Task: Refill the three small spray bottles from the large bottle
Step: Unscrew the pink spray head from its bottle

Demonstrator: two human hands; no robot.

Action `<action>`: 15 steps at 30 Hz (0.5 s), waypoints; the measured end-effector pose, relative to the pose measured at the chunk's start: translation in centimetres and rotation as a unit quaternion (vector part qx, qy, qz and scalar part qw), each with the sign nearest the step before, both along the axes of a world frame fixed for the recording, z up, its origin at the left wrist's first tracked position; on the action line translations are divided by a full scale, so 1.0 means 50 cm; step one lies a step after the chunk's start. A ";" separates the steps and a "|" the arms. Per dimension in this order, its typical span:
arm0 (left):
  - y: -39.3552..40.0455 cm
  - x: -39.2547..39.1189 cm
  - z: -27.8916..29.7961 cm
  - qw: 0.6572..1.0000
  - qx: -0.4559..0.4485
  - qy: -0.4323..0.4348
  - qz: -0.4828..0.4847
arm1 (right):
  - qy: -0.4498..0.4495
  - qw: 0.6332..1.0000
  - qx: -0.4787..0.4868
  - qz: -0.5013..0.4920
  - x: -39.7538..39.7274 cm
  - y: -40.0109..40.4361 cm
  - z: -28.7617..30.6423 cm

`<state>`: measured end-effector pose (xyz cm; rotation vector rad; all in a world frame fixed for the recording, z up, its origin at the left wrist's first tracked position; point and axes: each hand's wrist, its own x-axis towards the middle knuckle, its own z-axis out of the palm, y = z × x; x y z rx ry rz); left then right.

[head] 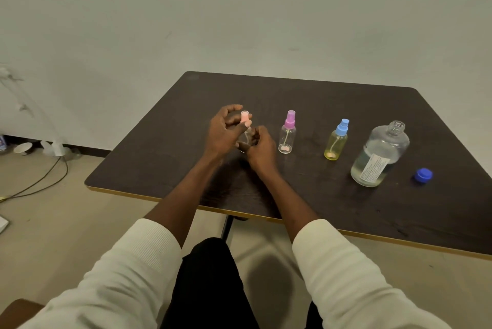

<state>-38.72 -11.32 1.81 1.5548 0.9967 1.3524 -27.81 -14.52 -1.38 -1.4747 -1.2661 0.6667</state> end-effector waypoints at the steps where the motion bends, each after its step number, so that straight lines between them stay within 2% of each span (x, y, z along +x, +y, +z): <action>1: 0.001 -0.001 0.001 1.000 0.005 0.000 0.003 | -0.006 1.000 -0.002 -0.002 0.000 0.001 -0.002; 5: 0.003 -0.001 0.009 1.000 -0.006 -0.004 0.008 | -0.051 0.999 -0.006 -0.003 0.002 -0.001 -0.003; 9: 0.006 -0.007 0.003 0.999 0.012 0.033 -0.010 | -0.038 0.999 -0.010 0.002 0.003 -0.012 0.002; 15: -0.005 -0.011 0.004 0.999 0.005 0.001 -0.037 | -0.061 0.998 -0.010 -0.005 0.002 -0.015 0.002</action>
